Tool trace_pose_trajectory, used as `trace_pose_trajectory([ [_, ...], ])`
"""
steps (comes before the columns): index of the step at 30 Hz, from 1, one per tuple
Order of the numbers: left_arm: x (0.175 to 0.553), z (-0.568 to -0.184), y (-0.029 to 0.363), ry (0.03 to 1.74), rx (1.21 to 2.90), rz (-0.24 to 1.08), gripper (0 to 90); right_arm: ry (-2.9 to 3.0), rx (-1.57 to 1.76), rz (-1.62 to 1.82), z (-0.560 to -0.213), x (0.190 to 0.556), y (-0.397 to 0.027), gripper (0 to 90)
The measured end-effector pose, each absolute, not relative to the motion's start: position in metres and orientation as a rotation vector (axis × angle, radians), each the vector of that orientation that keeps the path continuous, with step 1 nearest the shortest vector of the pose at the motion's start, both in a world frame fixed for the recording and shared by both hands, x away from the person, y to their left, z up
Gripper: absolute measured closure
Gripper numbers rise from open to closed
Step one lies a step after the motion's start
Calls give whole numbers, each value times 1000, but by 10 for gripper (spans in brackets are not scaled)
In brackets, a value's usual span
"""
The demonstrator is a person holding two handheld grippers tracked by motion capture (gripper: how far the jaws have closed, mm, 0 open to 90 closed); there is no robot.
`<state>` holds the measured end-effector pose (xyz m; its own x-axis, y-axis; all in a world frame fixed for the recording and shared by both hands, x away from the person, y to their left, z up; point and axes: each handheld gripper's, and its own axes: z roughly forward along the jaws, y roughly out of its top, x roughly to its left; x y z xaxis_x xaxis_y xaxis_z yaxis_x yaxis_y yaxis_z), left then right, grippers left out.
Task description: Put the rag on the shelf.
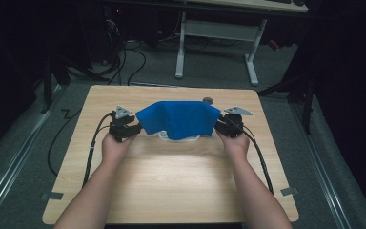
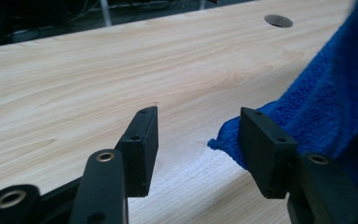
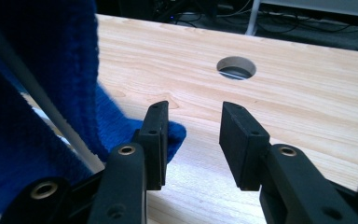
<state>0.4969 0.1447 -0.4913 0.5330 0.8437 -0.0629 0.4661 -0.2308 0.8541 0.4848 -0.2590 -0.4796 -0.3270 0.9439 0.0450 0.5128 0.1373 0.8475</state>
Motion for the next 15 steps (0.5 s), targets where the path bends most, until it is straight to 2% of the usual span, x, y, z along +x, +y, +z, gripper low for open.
trace_pose_trajectory([
  [15, 480, -481, 168, 1095, 1815, 563, 458, 1844, 1376, 1092, -464, 465, -278, 595],
])
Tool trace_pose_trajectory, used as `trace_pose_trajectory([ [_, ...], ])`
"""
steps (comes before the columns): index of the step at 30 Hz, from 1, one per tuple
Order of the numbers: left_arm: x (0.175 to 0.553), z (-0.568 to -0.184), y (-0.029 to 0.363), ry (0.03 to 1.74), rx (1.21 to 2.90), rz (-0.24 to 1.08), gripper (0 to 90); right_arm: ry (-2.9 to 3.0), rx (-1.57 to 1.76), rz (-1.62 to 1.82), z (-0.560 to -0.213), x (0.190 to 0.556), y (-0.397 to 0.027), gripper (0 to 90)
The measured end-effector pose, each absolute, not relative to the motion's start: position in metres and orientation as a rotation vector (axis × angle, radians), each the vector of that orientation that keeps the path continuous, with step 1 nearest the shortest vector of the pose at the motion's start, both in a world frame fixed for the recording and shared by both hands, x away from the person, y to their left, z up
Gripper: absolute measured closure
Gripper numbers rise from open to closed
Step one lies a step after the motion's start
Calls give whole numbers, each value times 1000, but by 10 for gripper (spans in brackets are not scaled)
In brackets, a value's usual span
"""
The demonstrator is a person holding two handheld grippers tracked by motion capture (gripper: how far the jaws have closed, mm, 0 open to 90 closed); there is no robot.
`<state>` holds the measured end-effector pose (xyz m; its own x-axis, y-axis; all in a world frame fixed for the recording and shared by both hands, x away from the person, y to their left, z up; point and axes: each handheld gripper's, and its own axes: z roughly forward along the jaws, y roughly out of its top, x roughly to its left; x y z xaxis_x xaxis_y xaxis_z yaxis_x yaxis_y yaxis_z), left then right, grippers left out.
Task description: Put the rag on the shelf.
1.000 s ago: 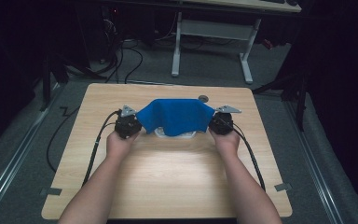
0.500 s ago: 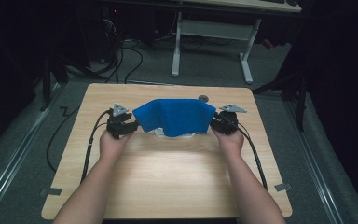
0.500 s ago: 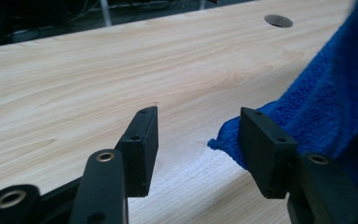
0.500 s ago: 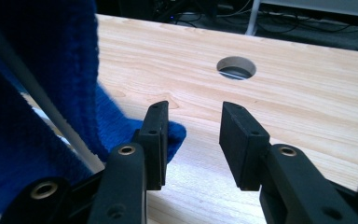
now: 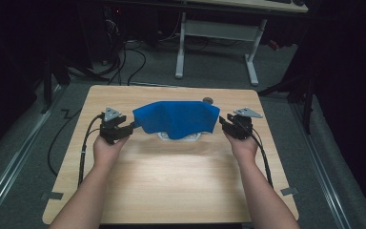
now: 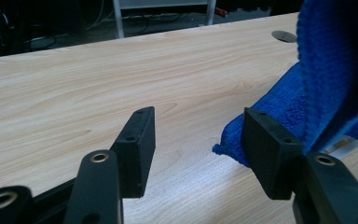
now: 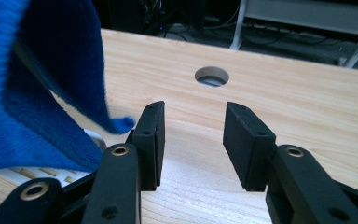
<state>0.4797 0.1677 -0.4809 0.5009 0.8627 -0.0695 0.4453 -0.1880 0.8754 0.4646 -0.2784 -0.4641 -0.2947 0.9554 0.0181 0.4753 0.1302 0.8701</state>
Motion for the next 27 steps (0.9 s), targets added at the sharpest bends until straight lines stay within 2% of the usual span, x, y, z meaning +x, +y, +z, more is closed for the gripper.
trace_pose_trajectory([
  [12, 481, -487, 168, 1145, 1776, 551, 463, 1849, 1359, 1084, -461, 454, -281, 592],
  [17, 480, -490, 170, 1152, 1833, 565, 457, 1865, 1336, 1064, -462, 454, -278, 589],
  [27, 456, -488, 179, 1135, 1840, 591, 461, 1866, 1312, 1077, -462, 443, -277, 584],
])
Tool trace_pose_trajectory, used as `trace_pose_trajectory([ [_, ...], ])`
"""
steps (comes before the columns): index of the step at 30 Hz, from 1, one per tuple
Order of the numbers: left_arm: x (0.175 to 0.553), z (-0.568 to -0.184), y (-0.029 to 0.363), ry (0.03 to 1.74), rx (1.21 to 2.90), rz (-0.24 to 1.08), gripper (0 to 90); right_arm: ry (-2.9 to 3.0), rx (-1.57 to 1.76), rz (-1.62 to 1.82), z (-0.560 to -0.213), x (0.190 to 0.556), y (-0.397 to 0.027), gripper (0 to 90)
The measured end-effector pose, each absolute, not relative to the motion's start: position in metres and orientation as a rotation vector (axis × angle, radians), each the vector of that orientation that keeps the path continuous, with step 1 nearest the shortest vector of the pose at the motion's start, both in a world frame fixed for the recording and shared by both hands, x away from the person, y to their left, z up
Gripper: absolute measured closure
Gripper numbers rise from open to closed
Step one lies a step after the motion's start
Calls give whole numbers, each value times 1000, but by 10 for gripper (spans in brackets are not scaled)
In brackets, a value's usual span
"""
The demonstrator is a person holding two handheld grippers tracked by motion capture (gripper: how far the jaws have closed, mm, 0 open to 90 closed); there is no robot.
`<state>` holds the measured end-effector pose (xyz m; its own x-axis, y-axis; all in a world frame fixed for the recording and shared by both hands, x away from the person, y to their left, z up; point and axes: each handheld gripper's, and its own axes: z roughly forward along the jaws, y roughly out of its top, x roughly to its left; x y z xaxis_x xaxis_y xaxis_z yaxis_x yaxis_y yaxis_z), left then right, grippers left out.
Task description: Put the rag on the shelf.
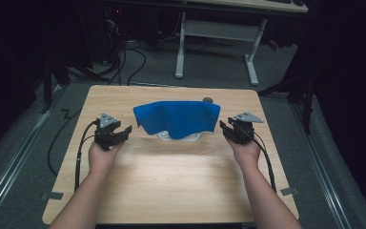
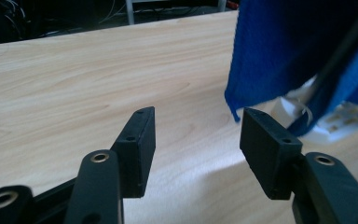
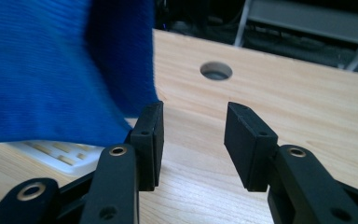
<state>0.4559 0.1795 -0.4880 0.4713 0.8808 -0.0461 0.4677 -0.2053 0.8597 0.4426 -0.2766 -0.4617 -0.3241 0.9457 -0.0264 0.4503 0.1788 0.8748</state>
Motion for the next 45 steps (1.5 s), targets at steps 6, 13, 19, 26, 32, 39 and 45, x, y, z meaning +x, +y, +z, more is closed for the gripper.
trace_pose_trajectory([
  [6, 428, -493, 182, 1114, 1861, 564, 450, 1879, 1274, 1071, -460, 422, -273, 564],
  [13, 388, -491, 185, 1082, 1841, 520, 440, 1913, 1185, 1069, -455, 381, -267, 529],
  [19, 341, -488, 170, 980, 1905, 496, 421, 1977, 1154, 1089, -458, 341, -256, 448],
  [26, 322, -502, 119, 939, 1940, 347, 398, 2037, 1113, 1081, -469, 302, -232, 400],
  [32, 311, -522, 87, 872, 2057, 253, 400, 2151, 1089, 1055, -509, 285, -208, 410],
  [39, 314, -528, 93, 856, 2054, 285, 399, 2156, 1080, 1048, -513, 299, -214, 417],
  [45, 314, -529, 98, 872, 2039, 274, 398, 2137, 1141, 1047, -515, 301, -226, 417],
])
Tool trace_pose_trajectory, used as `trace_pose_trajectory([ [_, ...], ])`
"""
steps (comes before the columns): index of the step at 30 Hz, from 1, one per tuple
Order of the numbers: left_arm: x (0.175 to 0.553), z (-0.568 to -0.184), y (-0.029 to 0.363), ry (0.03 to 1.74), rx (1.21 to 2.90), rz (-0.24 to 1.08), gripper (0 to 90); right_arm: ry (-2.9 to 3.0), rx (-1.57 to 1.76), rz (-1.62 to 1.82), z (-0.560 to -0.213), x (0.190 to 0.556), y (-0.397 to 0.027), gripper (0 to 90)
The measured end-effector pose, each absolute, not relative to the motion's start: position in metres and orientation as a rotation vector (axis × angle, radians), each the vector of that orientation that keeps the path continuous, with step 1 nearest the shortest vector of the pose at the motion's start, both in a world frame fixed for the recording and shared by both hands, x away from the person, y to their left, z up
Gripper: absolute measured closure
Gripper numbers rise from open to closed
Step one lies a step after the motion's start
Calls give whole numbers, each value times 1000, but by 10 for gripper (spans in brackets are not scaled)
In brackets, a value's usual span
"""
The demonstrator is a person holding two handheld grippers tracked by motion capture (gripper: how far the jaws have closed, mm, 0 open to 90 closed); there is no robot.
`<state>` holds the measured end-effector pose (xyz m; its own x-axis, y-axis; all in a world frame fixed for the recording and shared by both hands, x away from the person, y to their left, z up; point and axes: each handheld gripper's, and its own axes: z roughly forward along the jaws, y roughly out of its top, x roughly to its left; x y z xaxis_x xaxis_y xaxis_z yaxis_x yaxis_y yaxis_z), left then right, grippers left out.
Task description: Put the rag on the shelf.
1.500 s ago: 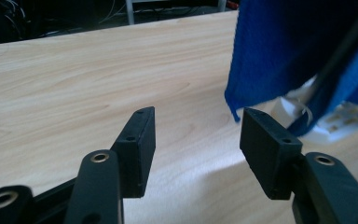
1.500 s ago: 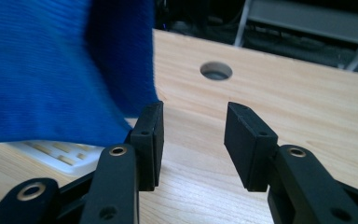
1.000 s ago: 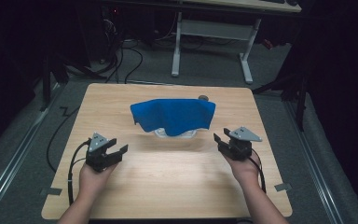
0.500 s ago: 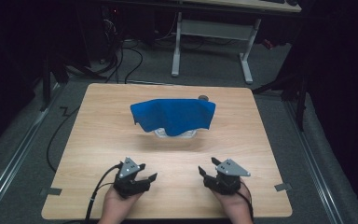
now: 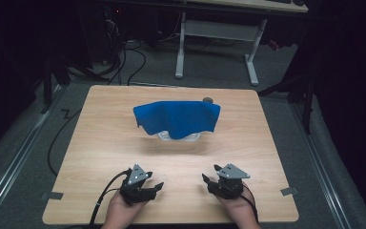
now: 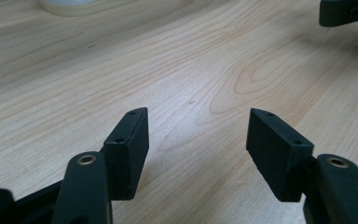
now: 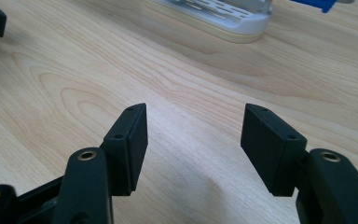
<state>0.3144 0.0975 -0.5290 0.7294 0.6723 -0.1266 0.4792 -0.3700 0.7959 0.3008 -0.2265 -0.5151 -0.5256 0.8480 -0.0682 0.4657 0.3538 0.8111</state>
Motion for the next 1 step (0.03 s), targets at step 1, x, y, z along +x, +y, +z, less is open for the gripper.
trace_pose_trajectory([
  [1, 315, -529, 98, 876, 2038, 275, 398, 2135, 1143, 1048, -515, 301, -228, 417],
])
